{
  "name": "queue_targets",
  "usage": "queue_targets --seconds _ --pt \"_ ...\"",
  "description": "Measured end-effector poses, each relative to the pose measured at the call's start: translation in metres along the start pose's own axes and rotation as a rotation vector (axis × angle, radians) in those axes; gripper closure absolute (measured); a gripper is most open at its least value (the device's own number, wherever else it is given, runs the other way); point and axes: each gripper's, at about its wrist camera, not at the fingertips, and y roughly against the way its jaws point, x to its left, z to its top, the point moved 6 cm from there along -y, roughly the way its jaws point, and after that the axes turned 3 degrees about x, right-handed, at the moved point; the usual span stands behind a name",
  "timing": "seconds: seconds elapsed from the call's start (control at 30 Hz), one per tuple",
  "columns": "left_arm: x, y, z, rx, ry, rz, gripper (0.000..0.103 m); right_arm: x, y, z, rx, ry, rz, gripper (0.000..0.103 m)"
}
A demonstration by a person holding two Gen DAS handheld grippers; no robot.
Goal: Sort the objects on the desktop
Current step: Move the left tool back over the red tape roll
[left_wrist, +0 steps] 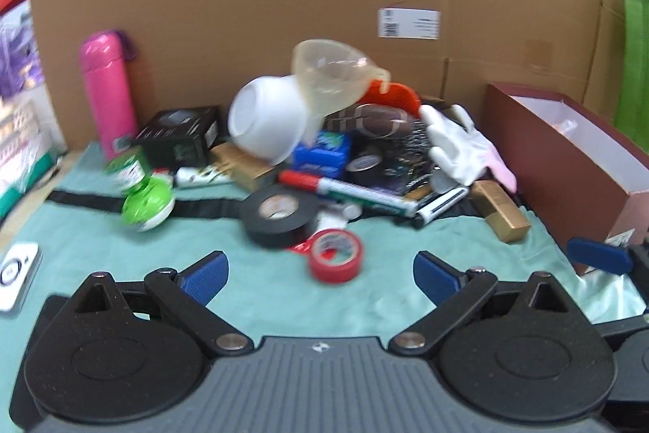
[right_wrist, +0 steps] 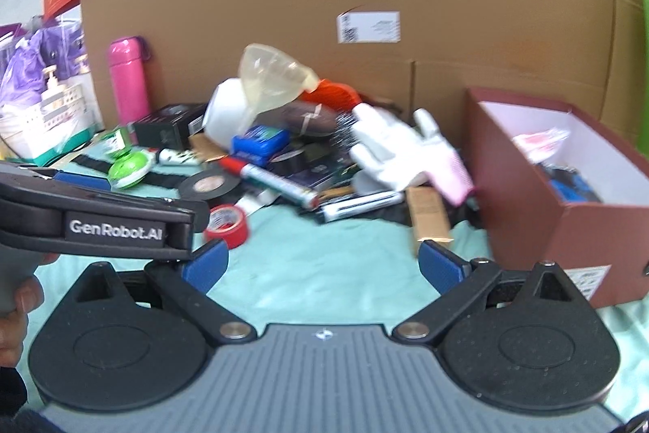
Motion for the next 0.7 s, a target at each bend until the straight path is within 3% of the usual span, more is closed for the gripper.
queue_targets --seconds 0.27,0.4,0.53,0.7 --pt "0.052 -0.027 -0.026 0.105 0.088 0.035 0.002 0.022 -0.033 -0.016 0.08 0.024 0.031 0.005" --pt "0.057 -0.042 -0.022 0.122 0.075 0.026 0.003 0.033 -0.053 -0.012 0.099 0.051 0.071 0.005" --pt "0.054 -0.055 -0.01 0.128 0.057 -0.033 0.003 0.047 -0.073 -0.007 0.11 0.113 0.103 0.006" --pt "0.041 -0.078 -0.002 0.191 0.05 -0.141 0.005 0.056 -0.093 -0.002 0.12 0.171 0.14 0.007"
